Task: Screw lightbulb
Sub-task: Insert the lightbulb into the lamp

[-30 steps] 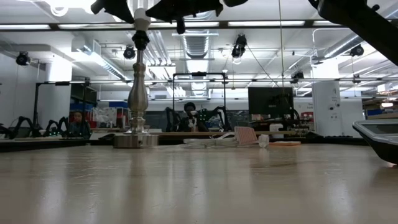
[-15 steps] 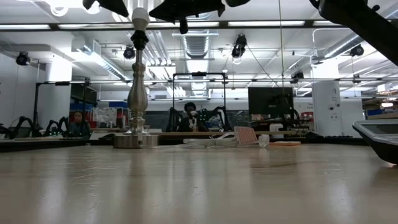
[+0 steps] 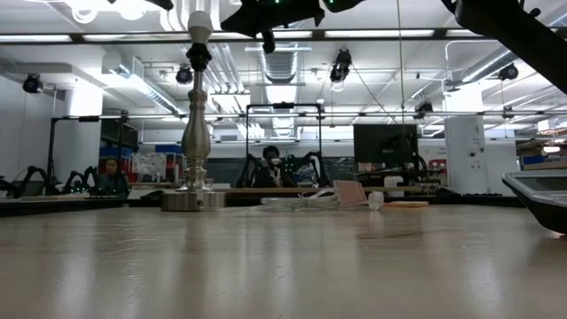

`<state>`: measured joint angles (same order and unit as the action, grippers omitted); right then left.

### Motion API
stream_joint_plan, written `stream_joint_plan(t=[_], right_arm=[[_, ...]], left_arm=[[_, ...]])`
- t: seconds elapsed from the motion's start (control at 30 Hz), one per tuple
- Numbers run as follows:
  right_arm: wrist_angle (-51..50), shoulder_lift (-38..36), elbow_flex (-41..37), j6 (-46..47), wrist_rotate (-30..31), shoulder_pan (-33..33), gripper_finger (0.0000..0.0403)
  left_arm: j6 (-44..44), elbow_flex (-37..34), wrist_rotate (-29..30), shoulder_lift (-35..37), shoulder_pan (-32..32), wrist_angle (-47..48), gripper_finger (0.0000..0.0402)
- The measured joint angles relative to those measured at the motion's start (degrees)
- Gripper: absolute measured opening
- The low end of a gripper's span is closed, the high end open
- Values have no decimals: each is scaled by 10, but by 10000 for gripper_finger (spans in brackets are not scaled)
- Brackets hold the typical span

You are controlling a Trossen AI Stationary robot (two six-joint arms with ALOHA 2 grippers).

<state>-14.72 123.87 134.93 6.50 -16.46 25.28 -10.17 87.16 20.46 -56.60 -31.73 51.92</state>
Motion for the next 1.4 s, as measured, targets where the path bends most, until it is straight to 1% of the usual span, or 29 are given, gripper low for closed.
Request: stream_joint_plan(t=[0.4, 0.53, 0.8, 0.93, 1.4], right_arm=[[0, 1, 0, 0, -5, -9, 0], [5, 10, 0, 17, -4, -14, 0], [16, 11, 0, 5, -6, -16, 0], [15, 11, 0, 0, -26, -19, 0], [15, 11, 0, 0, -30, -24, 0]], left_arm=[[9, -1, -11, -52, 0, -10, 20], [49, -1, -19, -61, 0, -27, 20], [62, -1, -29, -63, -2, -35, 20], [60, -1, -32, -63, -2, -34, 20], [52, 0, -29, -64, -2, -37, 20]])
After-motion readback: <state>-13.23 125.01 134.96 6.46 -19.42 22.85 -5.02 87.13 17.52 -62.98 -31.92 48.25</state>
